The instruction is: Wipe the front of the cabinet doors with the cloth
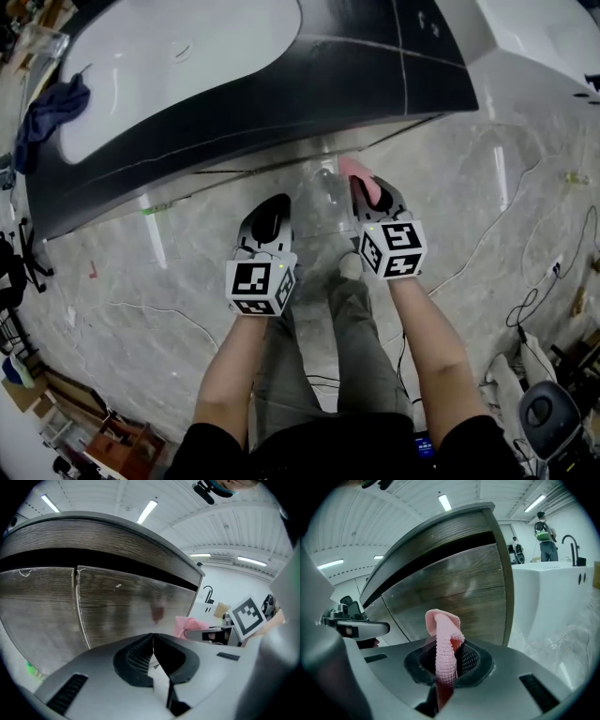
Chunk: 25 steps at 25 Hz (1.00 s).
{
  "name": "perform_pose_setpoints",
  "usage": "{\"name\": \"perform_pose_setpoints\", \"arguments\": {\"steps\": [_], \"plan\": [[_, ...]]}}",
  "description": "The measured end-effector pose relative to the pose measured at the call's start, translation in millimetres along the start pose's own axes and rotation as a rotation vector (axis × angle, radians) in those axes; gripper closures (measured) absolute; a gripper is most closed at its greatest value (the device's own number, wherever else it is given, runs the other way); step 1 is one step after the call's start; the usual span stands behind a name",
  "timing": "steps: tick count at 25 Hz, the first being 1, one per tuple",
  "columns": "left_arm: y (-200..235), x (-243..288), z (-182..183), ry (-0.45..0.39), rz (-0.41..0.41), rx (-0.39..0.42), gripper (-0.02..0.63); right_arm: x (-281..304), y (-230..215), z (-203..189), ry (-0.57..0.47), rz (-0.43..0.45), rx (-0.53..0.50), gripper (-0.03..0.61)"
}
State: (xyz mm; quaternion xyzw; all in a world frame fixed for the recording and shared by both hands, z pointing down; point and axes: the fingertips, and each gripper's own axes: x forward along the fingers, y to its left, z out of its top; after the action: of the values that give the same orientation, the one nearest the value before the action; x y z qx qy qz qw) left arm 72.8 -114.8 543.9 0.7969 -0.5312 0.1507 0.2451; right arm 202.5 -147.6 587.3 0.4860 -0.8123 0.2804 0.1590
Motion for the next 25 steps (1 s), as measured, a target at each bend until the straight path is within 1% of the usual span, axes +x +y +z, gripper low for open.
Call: {"name": "perform_pose_setpoints", "arguments": {"steps": [7, 13, 20, 25], "plan": [[45.3, -29.5, -9.2, -0.008, 0.055, -0.028, 0.604, 27.6, 63.4, -10.7, 0.037, 0.097, -0.047, 0.537], [86.3, -52.1, -21.7, -0.012, 0.112, -0.046, 0.604, 55.9, 109.6, -22.8, 0.069, 0.158, -0.083, 0.537], [123.9, -70.8, -27.8, -0.017, 0.150, -0.058, 0.604, 80.9, 152.1, -32.5, 0.098, 0.196, -0.134, 0.537], [140.4, -77.8, -30.8, -0.008, 0.167, -0.057, 0.604, 100.2, 168.5, -36.6, 0.116, 0.211, -0.159, 0.537]]}}
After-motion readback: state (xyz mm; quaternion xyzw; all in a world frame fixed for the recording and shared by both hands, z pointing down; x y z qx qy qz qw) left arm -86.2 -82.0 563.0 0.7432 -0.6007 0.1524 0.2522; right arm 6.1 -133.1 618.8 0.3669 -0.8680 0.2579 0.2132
